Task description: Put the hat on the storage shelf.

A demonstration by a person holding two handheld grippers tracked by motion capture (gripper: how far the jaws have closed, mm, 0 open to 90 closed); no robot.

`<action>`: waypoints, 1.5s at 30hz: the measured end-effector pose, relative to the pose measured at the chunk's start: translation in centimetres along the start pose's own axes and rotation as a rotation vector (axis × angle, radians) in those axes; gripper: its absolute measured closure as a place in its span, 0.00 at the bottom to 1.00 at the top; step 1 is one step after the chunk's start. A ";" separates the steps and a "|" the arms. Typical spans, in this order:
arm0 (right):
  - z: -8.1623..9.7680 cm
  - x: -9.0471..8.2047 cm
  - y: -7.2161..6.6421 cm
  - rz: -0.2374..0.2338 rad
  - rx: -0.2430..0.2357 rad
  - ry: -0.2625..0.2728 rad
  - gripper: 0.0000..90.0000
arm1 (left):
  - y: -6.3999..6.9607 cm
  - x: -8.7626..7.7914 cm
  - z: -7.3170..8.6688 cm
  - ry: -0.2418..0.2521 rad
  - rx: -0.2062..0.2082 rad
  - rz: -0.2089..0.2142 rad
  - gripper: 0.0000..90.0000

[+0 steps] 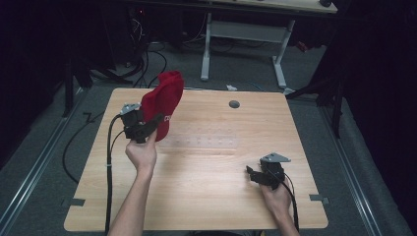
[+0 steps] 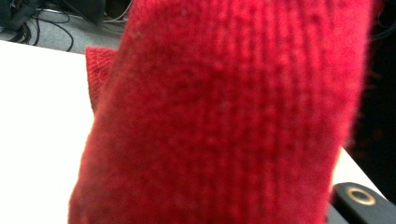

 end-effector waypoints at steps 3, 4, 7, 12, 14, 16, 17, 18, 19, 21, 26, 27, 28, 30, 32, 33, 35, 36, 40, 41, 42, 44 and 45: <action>0.0 0.0 0.0 0.000 0.000 0.000 0.39 | 0.0 0.0 0.1 -0.001 -0.001 0.002 0.95; 0.0 0.0 0.0 0.000 0.000 0.000 0.39 | 0.1 0.1 0.2 0.000 -0.005 0.001 0.95; 0.0 0.0 0.0 0.000 0.002 0.000 0.39 | -0.2 0.3 0.6 -0.009 0.001 -0.006 0.95; 0.0 0.0 0.0 0.000 -0.001 0.000 0.39 | -1.2 0.6 1.5 -0.026 0.006 -0.017 0.95; 0.0 0.0 0.0 0.000 -0.001 0.000 0.39 | -1.4 0.6 1.6 -0.025 -0.002 -0.015 0.95; 0.0 0.0 0.0 0.000 0.001 0.000 0.39 | -1.5 0.5 1.6 -0.023 -0.003 -0.011 0.95; 0.0 0.0 0.0 0.000 0.000 0.000 0.39 | -1.5 0.5 1.7 -0.025 -0.002 -0.010 0.95; 0.0 0.0 0.0 0.000 0.001 0.000 0.39 | -1.5 0.5 1.7 -0.027 -0.001 -0.009 0.95; 0.0 0.0 0.0 0.000 -0.001 0.000 0.39 | -1.5 0.5 1.8 -0.033 0.002 -0.009 0.95; 0.0 0.0 0.0 0.000 -0.001 0.000 0.39 | -1.7 0.5 2.1 -0.044 0.011 -0.009 0.94; 0.0 0.0 0.0 0.000 -0.001 0.000 0.39 | -2.6 0.4 2.5 -0.057 0.013 -0.014 0.93; 0.0 0.0 0.0 0.000 0.001 -0.001 0.38 | -2.7 0.3 2.5 -0.059 0.016 -0.016 0.93; 0.0 0.0 0.0 -0.001 0.001 -0.001 0.38 | -2.7 0.3 2.5 -0.061 0.021 -0.015 0.93; 0.0 0.0 0.0 -0.001 0.002 -0.001 0.38 | -2.8 0.2 2.6 -0.071 0.033 -0.015 0.92; 0.0 0.0 0.0 0.000 0.003 -0.001 0.38 | -2.9 0.2 2.5 -0.072 0.039 -0.011 0.90; 0.0 0.0 0.0 0.000 0.003 -0.001 0.38 | -2.9 0.1 2.5 -0.073 0.042 -0.009 0.89; 0.0 0.0 0.0 0.000 0.003 -0.001 0.38 | -2.9 0.0 2.4 -0.074 0.048 -0.009 0.85; 0.0 0.0 0.0 0.000 0.003 -0.001 0.38 | -2.9 0.0 2.4 -0.075 0.049 -0.007 0.82; 0.0 0.0 0.0 0.000 0.002 -0.001 0.38 | -2.9 -0.3 2.2 -0.081 0.056 0.004 0.68; 0.0 0.0 0.0 0.000 0.003 -0.001 0.38 | -2.8 -0.4 2.1 -0.088 0.059 0.011 0.65; 0.0 0.0 0.0 0.000 0.003 -0.001 0.38 | -2.8 -0.4 2.1 -0.091 0.053 0.015 0.61; 0.0 0.0 0.0 0.000 0.003 -0.001 0.38 | -2.8 -0.5 2.1 -0.103 0.059 0.018 0.57; 0.0 0.0 0.0 0.000 0.002 -0.001 0.38 | -2.8 -0.6 2.1 -0.100 0.069 0.017 0.55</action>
Point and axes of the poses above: each handheld gripper's, and its own axes: x roughly forward along the jaws, z roughly out of its underside, y roughly to its right, the point moved 8 cm from there along x, roughly forward along the jaws, and after that the axes turned 1 degree about z, right-handed, at the moved point
